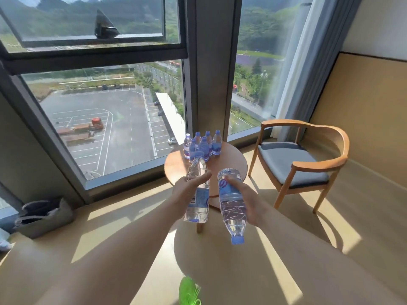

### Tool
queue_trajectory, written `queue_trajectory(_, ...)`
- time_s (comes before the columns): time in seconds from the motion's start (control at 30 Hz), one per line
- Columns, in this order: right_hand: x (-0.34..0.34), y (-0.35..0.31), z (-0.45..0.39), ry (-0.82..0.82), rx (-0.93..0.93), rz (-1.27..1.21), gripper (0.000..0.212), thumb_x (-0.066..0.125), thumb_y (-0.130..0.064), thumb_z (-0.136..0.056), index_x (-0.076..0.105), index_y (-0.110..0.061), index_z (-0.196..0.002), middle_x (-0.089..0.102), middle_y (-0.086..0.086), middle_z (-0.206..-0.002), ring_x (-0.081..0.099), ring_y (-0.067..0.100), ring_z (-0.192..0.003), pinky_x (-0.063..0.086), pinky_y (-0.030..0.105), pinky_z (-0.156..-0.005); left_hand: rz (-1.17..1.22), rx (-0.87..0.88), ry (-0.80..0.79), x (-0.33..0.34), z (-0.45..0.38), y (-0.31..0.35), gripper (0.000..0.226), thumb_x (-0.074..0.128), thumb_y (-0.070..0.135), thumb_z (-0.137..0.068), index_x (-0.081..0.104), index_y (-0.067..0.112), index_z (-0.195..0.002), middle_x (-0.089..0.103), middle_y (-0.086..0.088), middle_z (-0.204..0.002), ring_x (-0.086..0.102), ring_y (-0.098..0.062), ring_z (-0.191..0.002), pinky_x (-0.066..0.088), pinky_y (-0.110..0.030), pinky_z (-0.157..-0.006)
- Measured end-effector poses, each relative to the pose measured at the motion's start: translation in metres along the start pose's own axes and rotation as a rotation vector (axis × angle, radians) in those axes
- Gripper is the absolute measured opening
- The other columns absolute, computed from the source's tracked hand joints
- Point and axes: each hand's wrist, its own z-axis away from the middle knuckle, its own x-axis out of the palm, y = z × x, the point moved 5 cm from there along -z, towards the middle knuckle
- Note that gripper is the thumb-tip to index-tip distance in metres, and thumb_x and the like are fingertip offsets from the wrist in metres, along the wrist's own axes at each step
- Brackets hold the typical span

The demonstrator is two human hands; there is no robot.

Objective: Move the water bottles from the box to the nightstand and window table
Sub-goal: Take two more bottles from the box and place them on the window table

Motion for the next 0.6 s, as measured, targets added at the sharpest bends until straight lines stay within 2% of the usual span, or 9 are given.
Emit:
queue_trajectory(0.13,0.006,-0.042,-0.065,0.057,-0.046,-0.028,0.064,0.082,-0.047,-0.081,0.064,-0.005,-0.126,0.076,0.017,-0.097,0.075,0.029,-0.078,0.06,0.037,-0.065,-0.003,-0.008,-0.012,-0.013,-0.089,0.014,0.074,0.09,0.071,-0.051,0.075,0.027,-0.108,0.081,0.004,-0.094,0.077,-0.024,-0.094,0.058,-0.043,-0.095)
queue_trajectory(0.2,0.011,-0.068,-0.096,0.121,-0.105,-0.022,0.058,0.076,-0.038,-0.089,0.06,-0.004,-0.133,0.071,0.024,-0.119,0.072,0.038,-0.1,0.06,0.047,-0.088,0.003,-0.029,-0.029,-0.02,-0.132,0.027,0.073,0.091,0.07,-0.05,0.075,0.026,-0.107,0.081,0.004,-0.092,0.078,-0.023,-0.088,0.061,-0.035,-0.08)
queue_trajectory(0.23,0.012,-0.081,-0.112,0.167,-0.141,-0.014,0.058,0.076,-0.032,-0.09,0.056,-0.005,-0.137,0.066,0.027,-0.127,0.068,0.043,-0.112,0.054,0.052,-0.101,0.0,-0.042,-0.048,-0.023,-0.151,0.035,0.072,0.092,0.067,-0.051,0.075,0.025,-0.107,0.081,0.003,-0.092,0.079,-0.021,-0.084,0.06,-0.031,-0.07)
queue_trajectory(0.27,0.013,-0.093,-0.126,0.204,-0.162,-0.007,0.059,0.078,-0.03,-0.09,0.054,-0.007,-0.139,0.065,0.028,-0.13,0.065,0.044,-0.118,0.049,0.057,-0.107,0.0,-0.054,-0.071,-0.025,-0.17,0.042,0.071,0.094,0.063,-0.052,0.074,0.024,-0.108,0.081,0.001,-0.092,0.079,-0.021,-0.082,0.059,-0.029,-0.065)
queue_trajectory(0.37,0.016,-0.113,-0.165,0.239,-0.153,-0.028,0.059,0.078,-0.032,-0.089,0.052,-0.014,-0.139,0.067,0.026,-0.126,0.066,0.043,-0.117,0.047,0.061,-0.107,-0.028,-0.061,-0.121,-0.029,-0.22,0.056,0.069,0.096,0.053,-0.056,0.069,0.024,-0.112,0.081,0.002,-0.092,0.079,-0.021,-0.084,0.062,-0.033,-0.068)
queue_trajectory(0.43,0.016,-0.116,-0.188,0.257,-0.106,-0.052,0.059,0.077,-0.032,-0.09,0.052,-0.013,-0.14,0.068,0.026,-0.125,0.066,0.043,-0.117,0.047,0.061,-0.108,-0.027,-0.065,-0.086,-0.033,-0.247,0.056,0.063,0.095,0.046,-0.062,0.061,0.023,-0.11,0.081,0.002,-0.086,0.079,-0.021,-0.081,0.063,-0.034,-0.064)
queue_trajectory(0.5,0.014,-0.116,-0.212,0.259,-0.04,-0.083,0.057,0.076,-0.033,-0.091,0.055,-0.009,-0.138,0.069,0.025,-0.124,0.066,0.042,-0.117,0.048,0.057,-0.108,0.008,-0.102,-0.071,-0.035,-0.271,0.051,0.072,0.094,0.044,-0.064,0.053,0.019,-0.118,0.079,-0.006,-0.098,0.078,-0.027,-0.088,0.065,-0.042,-0.074)
queue_trajectory(0.53,0.013,-0.115,-0.224,0.252,-0.007,-0.091,0.057,0.077,-0.034,-0.089,0.057,-0.007,-0.136,0.071,0.023,-0.121,0.068,0.041,-0.111,0.051,0.054,-0.103,0.016,-0.131,-0.078,-0.035,-0.282,0.048,0.075,0.093,0.043,-0.064,0.053,0.016,-0.123,0.078,-0.01,-0.104,0.078,-0.03,-0.09,0.065,-0.044,-0.079)
queue_trajectory(0.6,0.01,-0.113,-0.247,0.219,0.072,-0.096,0.057,0.081,-0.035,-0.084,0.061,-0.002,-0.126,0.074,0.019,-0.104,0.072,0.034,-0.087,0.059,0.045,-0.083,0.037,-0.195,-0.088,-0.036,-0.305,0.041,0.067,0.088,0.041,-0.067,0.063,0.01,-0.121,0.079,-0.015,-0.1,0.078,-0.029,-0.082,0.064,-0.038,-0.071)
